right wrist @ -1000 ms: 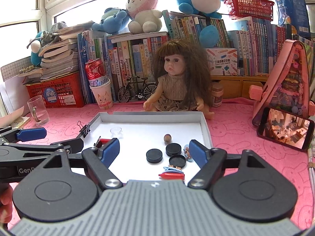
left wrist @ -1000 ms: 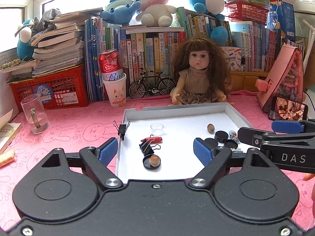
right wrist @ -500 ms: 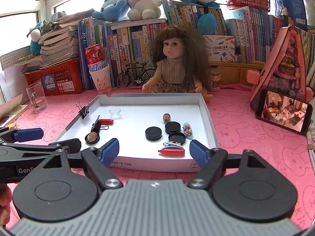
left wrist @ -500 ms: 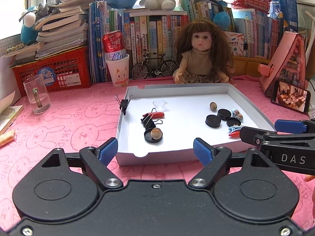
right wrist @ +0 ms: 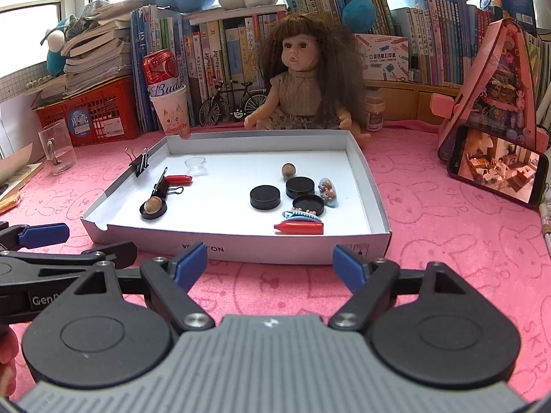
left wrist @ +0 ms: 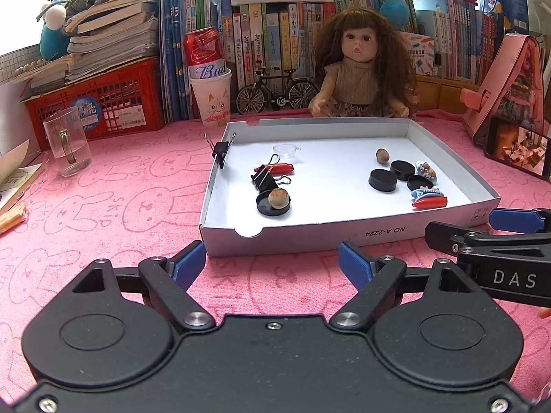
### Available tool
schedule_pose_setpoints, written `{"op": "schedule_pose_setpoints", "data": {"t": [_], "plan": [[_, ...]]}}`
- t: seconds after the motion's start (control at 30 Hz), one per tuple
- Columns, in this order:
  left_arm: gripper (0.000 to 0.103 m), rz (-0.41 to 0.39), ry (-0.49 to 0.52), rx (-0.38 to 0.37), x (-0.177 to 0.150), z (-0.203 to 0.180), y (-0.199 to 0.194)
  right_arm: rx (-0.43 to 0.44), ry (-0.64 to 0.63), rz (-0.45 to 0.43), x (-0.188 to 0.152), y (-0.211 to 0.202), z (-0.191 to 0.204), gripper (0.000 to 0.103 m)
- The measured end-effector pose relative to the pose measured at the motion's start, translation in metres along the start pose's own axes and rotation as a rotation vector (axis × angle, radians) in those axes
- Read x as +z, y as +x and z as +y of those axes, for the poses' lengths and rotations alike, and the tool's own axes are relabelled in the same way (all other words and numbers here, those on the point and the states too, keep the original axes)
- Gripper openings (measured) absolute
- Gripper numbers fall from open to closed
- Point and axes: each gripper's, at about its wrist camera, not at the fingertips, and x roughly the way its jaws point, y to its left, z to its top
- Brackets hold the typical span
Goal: Organize rigid objects
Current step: 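Withdraw both tools up and away from the tray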
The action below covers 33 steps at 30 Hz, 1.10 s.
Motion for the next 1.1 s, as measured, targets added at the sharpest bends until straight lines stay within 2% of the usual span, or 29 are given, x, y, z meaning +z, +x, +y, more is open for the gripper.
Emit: {"op": "schedule_pose_setpoints", "data": {"t": [0.4, 0.9, 1.1], "plan": [[0.085, 0.014, 0.004, 0.011, -0.006, -0.001, 0.010, -0.026, -0.003, 0.034, -0.007, 0.011, -0.002, 0.090], [0.088, 0.019, 0.013, 0.072, -0.013, 0.005, 0.024, -0.075, 0.003, 0.065, -0.011, 0.024, -0.008, 0.095], [0.092, 0.033, -0.018, 0.058, -0.013, 0.011, 0.028, -0.082, 0.001, 0.073, -0.014, 0.029, -0.008, 0.097]]}}
